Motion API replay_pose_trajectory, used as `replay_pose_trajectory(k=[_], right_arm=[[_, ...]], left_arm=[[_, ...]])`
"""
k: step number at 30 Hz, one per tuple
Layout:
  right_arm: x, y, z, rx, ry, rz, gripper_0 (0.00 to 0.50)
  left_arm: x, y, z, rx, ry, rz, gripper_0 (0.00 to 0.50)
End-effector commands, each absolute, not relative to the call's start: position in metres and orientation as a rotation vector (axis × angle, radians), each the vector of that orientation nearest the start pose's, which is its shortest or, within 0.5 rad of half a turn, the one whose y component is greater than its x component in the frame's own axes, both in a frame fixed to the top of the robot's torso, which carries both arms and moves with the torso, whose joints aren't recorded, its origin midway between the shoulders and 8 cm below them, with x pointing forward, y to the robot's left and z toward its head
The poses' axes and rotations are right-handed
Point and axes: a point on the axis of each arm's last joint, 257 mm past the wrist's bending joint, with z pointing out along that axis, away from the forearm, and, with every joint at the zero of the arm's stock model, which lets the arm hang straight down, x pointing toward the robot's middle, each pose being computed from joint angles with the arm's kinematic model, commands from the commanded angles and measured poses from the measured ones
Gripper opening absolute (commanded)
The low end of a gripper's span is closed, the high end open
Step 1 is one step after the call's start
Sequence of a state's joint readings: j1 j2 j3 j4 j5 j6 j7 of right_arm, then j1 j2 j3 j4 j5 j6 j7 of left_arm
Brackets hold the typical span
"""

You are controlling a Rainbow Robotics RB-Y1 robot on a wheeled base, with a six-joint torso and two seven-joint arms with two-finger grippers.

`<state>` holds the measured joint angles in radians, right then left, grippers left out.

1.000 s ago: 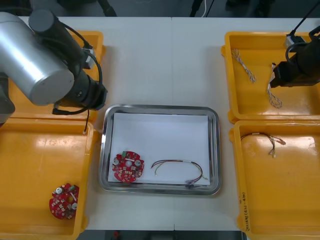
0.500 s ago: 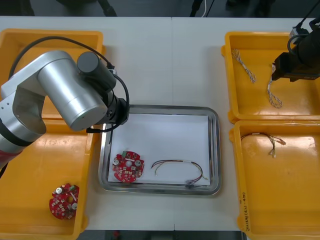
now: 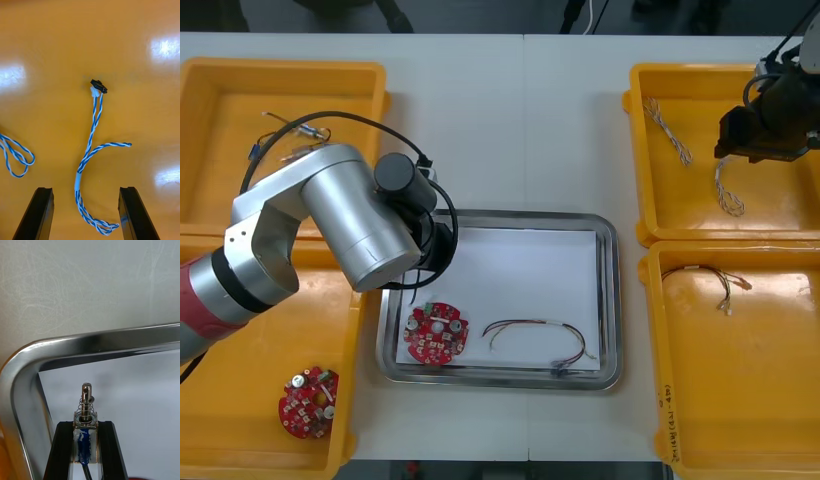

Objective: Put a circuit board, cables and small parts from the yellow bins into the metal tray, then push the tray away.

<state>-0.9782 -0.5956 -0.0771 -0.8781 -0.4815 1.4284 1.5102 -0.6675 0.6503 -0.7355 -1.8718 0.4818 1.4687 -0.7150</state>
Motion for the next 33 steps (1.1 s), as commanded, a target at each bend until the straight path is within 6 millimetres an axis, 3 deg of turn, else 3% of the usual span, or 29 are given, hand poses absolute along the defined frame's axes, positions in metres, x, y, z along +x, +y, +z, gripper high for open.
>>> replay_pose_trajectory(k=[1,3,4,5,6,8,9,23,33], right_arm=[[0.631,-0.359,-0.154,0.221,2.583,0.046,0.5],[0.632,-0.357,-0.156,0.237,2.588,0.052,0.5],[0.633,-0.358,-0.157,0.247,2.59,0.058,0.5],[0.633,-0.356,-0.158,0.252,2.593,0.061,0.5],[0.634,-0.357,-0.158,0.254,2.587,0.063,0.5],[0.636,-0.354,-0.159,0.256,2.583,0.065,0.5],[0.636,-0.354,-0.159,0.261,2.585,0.068,0.5],[0.631,-0.35,-0.178,0.285,2.625,0.07,0.5],[0.63,-0.341,-0.185,0.28,2.636,0.069,0.5]], left_arm=[[0.489,0.111,-0.242,0.15,2.502,-0.045,0.002],[0.49,0.111,-0.242,0.148,2.5,-0.05,0.005],[0.491,0.111,-0.242,0.145,2.501,-0.049,0.045],[0.491,0.111,-0.242,0.143,2.501,-0.05,0.143],[0.491,0.111,-0.242,0.139,2.501,-0.051,0.304],[0.491,0.111,-0.242,0.135,2.5,-0.051,0.451],[0.491,0.111,-0.241,0.129,2.5,-0.053,0.5],[0.493,0.109,-0.225,0.09,2.49,-0.102,0.5],[0.479,0.108,-0.193,0.083,2.485,-0.114,0.5]])
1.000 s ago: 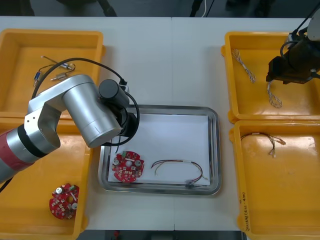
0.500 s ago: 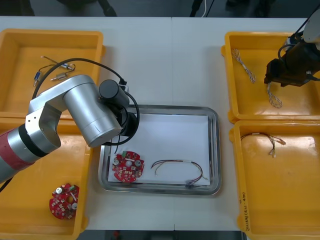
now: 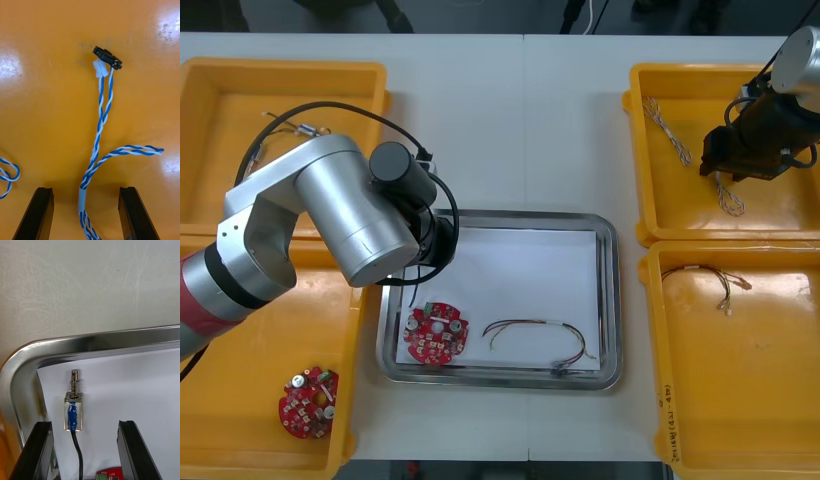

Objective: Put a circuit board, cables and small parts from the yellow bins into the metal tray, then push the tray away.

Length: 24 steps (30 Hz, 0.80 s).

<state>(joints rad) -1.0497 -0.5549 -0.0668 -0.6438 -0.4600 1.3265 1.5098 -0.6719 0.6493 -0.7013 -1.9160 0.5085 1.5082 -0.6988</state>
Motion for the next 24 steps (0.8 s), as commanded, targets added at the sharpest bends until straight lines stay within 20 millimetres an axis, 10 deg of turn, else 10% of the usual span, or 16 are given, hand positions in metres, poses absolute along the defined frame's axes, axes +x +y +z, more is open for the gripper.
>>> replay_pose_trajectory(k=[1,24], right_arm=[[0.63,-0.342,-0.185,0.28,2.636,0.067,0.5],[0.624,-0.348,-0.204,0.3,2.645,0.07,0.5]], left_arm=[[0.479,0.109,-0.192,0.08,2.486,-0.11,0.5],[0.477,0.214,-0.102,0.02,2.54,0.008,0.5]])
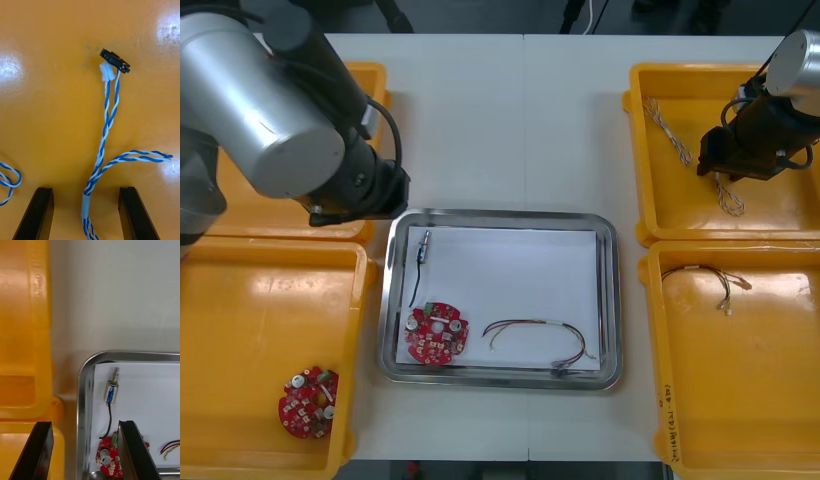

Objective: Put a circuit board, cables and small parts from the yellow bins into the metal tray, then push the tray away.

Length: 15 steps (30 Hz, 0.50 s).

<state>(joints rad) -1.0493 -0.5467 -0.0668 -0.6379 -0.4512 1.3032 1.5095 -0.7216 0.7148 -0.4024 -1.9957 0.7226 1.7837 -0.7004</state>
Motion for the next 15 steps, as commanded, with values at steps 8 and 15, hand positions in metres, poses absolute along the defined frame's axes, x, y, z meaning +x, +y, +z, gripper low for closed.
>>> replay_pose_trajectory(k=[8,15], right_arm=[[0.622,-0.348,-0.209,0.305,2.651,0.081,0.5],[0.621,-0.349,-0.216,0.312,2.649,0.09,0.5]], left_arm=[[0.477,0.261,-0.075,-0.047,2.545,0.045,0.5],[0.479,0.298,-0.062,-0.111,2.571,0.023,0.5]])
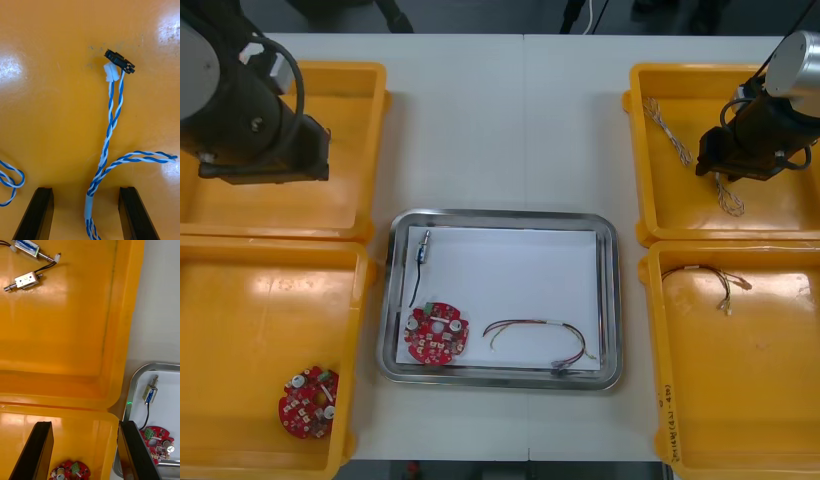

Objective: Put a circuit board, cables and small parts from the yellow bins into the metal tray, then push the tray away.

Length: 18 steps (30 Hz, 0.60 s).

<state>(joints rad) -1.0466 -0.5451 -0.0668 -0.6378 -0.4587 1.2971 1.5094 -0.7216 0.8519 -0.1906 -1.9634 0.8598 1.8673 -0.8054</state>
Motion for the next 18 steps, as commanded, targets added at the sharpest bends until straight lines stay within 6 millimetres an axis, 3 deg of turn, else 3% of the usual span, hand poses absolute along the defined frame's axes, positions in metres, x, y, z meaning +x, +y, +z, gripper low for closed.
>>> replay_pose_trajectory(k=[1,16,17,18], right_arm=[[0.621,-0.35,-0.217,0.314,2.645,0.09,0.5],[0.619,-0.353,-0.225,0.32,2.646,0.093,0.5],[0.619,-0.352,-0.226,0.319,2.647,0.096,0.444],[0.618,-0.353,-0.227,0.32,2.649,0.096,0.329]], left_arm=[[0.479,0.306,-0.062,-0.113,2.58,0.038,0.5],[0.491,0.393,-0.058,-0.128,2.592,0.079,0.5],[0.492,0.399,-0.059,-0.124,2.588,0.081,0.5],[0.493,0.404,-0.06,-0.119,2.587,0.084,0.5]])
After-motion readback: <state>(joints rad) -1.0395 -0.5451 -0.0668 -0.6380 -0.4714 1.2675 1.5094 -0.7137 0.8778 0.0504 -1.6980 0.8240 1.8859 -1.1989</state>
